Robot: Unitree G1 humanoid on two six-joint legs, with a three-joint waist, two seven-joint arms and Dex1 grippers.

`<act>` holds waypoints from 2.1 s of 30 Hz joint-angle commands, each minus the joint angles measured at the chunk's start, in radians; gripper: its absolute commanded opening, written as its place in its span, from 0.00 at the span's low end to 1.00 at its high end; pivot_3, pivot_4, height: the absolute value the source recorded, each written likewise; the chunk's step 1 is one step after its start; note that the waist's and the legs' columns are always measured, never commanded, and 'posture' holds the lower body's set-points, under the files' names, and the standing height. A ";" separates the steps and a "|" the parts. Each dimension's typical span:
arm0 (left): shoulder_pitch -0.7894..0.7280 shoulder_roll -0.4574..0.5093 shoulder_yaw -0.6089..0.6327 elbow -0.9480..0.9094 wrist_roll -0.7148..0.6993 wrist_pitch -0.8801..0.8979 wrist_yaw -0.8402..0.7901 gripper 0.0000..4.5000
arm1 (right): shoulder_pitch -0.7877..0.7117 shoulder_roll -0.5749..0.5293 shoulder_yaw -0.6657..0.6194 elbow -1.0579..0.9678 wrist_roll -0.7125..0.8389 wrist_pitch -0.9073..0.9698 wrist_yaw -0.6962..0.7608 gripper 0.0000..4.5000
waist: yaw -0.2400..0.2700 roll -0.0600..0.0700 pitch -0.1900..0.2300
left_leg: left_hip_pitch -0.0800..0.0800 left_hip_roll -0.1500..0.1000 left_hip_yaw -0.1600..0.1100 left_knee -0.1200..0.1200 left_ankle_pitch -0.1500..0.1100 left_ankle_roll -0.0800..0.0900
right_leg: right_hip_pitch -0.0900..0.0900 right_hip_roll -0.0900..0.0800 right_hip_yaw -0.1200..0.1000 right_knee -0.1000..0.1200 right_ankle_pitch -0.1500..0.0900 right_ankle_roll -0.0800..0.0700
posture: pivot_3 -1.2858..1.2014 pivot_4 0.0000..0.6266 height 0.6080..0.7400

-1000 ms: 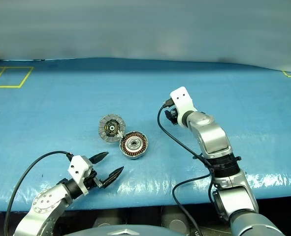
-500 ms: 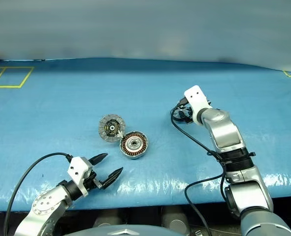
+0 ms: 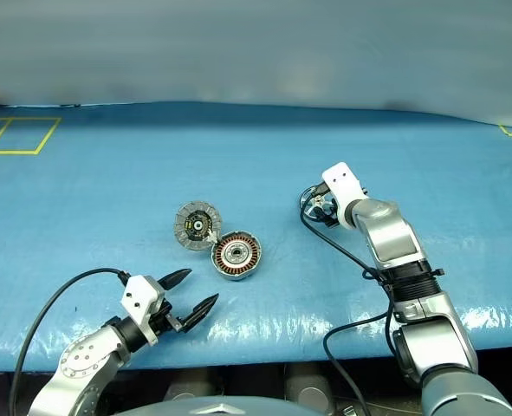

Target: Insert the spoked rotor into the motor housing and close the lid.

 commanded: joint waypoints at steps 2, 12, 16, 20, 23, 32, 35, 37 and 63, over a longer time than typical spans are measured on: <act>0.005 -0.007 0.003 -0.009 -0.001 -0.025 0.005 1.00 | -0.002 0.005 0.000 -0.025 -0.013 -0.018 0.007 0.93 | 0.000 0.000 0.000 | 0.000 0.000 0.000 0.000 0.000 0.000 | 0.000 0.000 0.000 0.000 0.000 0.000 | 0.52 0.24 1.00; 0.005 0.000 0.006 -0.005 -0.003 -0.028 0.001 1.00 | 0.065 0.020 0.023 -0.168 -0.085 -0.053 -0.056 0.93 | 0.001 0.000 0.000 | 0.000 0.000 0.000 0.000 0.000 0.000 | 0.000 0.000 0.000 0.000 0.000 0.000 | 0.52 0.24 1.00; 0.000 0.002 0.004 -0.003 -0.003 -0.028 -0.002 1.00 | 0.098 0.040 0.017 -0.206 -0.078 -0.022 -0.059 0.93 | 0.001 0.000 0.000 | 0.000 0.000 0.000 0.000 0.000 0.000 | 0.000 0.000 0.000 0.000 0.000 0.000 | 0.52 0.24 1.00; -0.005 0.002 0.000 -0.001 -0.002 -0.027 -0.006 1.00 | 0.114 0.056 0.009 -0.214 -0.079 -0.006 -0.065 0.93 | 0.001 0.000 0.000 | 0.000 0.000 0.000 0.001 0.000 0.000 | 0.001 0.000 0.000 0.000 0.000 0.001 | 0.52 0.24 1.00; -0.006 0.002 -0.001 -0.003 -0.001 -0.025 -0.007 1.00 | 0.118 0.064 0.007 -0.214 -0.078 0.004 -0.066 0.93 | 0.001 0.000 0.000 | 0.000 0.000 0.000 0.001 0.000 0.000 | 0.001 0.000 0.000 0.000 0.000 0.001 | 0.52 0.24 1.00; -0.003 0.003 -0.001 -0.009 0.006 -0.021 -0.004 1.00 | 0.108 0.121 -0.071 -0.169 -0.031 0.029 -0.087 0.93 | 0.001 0.000 0.000 | 0.000 0.000 0.000 0.001 0.000 0.000 | 0.001 0.000 0.000 0.000 0.001 0.001 | 0.52 0.24 1.00; -0.003 0.003 0.001 -0.012 0.007 -0.020 -0.003 1.00 | 0.106 0.139 -0.102 -0.166 -0.005 0.049 -0.083 0.93 | 0.001 0.000 0.000 | 0.000 0.000 0.000 0.001 0.000 0.000 | 0.001 0.000 0.000 0.000 0.001 0.001 | 0.52 0.24 1.00; -0.002 0.002 0.002 -0.013 0.007 -0.018 -0.003 1.00 | 0.104 0.145 -0.117 -0.168 0.011 0.063 -0.080 0.93 | 0.001 0.000 0.000 | 0.000 0.000 0.000 0.001 0.000 0.000 | 0.001 0.000 0.000 0.000 0.001 0.001 | 0.52 0.24 1.00; -0.019 -0.003 -0.009 0.006 0.007 -0.014 -0.005 1.00 | 0.071 0.200 -0.249 -0.186 0.125 0.162 -0.145 0.84 | 0.000 0.000 0.000 | 0.000 0.000 0.000 0.001 0.000 0.000 | 0.001 0.000 0.000 0.000 0.001 0.001 | 0.52 0.24 1.00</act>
